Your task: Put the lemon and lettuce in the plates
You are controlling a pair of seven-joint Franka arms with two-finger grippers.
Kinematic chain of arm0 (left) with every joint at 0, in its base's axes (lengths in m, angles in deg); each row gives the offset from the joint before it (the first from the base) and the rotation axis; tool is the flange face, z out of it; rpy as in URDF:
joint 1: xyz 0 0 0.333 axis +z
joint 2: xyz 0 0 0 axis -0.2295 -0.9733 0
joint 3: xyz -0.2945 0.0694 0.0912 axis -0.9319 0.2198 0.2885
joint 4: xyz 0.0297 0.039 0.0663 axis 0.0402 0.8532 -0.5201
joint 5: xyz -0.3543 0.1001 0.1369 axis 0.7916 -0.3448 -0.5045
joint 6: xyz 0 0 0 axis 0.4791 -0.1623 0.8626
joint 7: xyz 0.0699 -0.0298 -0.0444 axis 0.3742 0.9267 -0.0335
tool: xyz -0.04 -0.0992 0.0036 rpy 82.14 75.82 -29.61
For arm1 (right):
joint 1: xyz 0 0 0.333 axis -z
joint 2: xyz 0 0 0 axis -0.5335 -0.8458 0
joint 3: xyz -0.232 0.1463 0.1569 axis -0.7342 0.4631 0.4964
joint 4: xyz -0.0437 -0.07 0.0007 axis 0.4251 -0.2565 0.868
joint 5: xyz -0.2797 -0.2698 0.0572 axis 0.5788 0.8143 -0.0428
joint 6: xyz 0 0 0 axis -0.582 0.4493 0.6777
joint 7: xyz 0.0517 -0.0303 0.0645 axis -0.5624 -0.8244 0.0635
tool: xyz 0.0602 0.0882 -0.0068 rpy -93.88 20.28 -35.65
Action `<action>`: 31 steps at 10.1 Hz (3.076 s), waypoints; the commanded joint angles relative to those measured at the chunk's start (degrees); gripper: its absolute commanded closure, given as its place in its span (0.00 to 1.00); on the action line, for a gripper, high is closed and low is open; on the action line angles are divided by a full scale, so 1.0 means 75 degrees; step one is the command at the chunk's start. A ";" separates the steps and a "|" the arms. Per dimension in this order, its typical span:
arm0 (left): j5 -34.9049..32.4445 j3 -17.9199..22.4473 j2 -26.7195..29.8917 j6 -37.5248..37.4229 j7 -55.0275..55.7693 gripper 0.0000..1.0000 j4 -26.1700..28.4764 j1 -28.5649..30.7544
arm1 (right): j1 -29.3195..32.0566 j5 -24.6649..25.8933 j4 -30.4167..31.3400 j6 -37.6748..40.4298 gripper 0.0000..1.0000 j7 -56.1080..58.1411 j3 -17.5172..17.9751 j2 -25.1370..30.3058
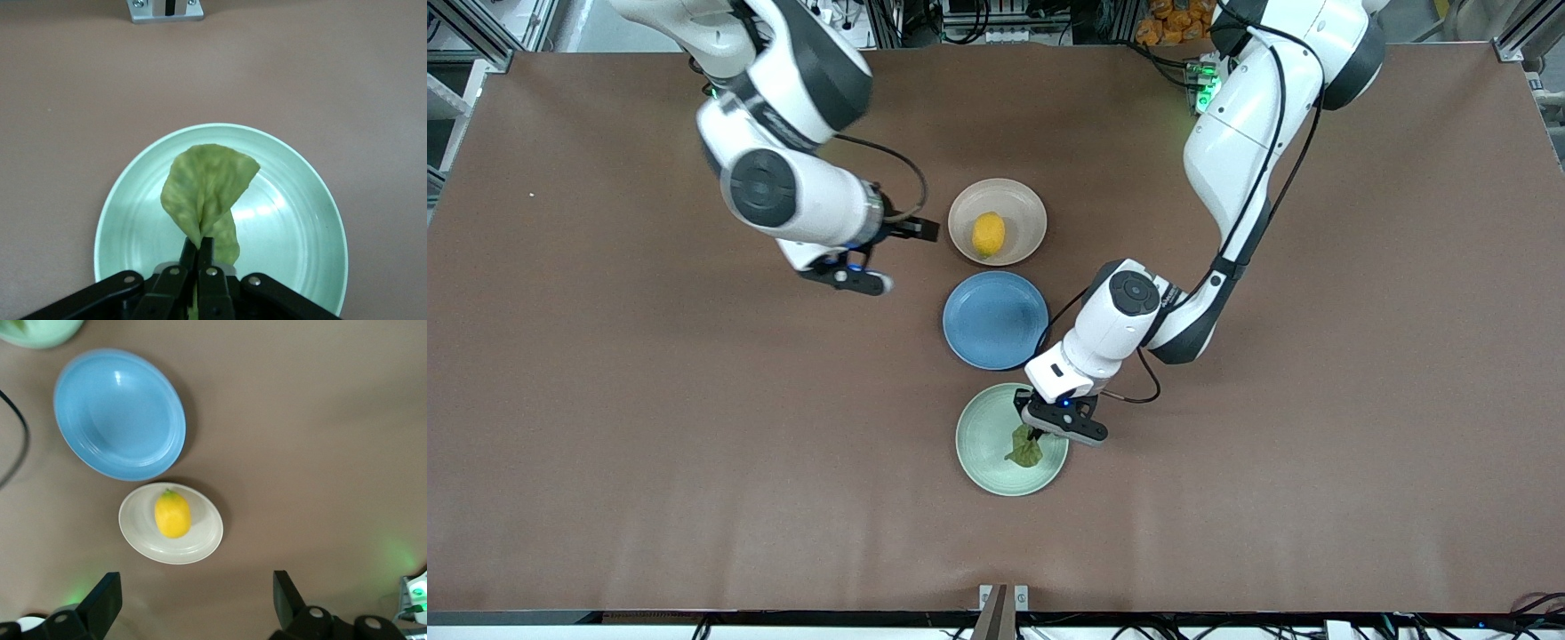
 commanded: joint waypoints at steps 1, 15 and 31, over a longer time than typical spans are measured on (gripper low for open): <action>0.0134 0.0154 -0.0039 0.0015 0.0421 0.00 -0.0239 -0.0145 | 0.0591 0.0383 -0.0185 0.0106 0.00 0.0696 0.0041 0.0535; 0.0063 0.0284 0.4377 -0.6790 0.0316 0.00 -0.0158 0.1951 | 0.0840 0.2131 -0.1863 0.1150 0.00 0.5212 -0.2466 0.0653; 0.0649 0.0260 0.6793 -0.9232 -0.0598 0.00 0.0722 0.3266 | 0.0864 0.2142 -0.1125 0.0833 0.00 0.5130 -0.2725 0.1251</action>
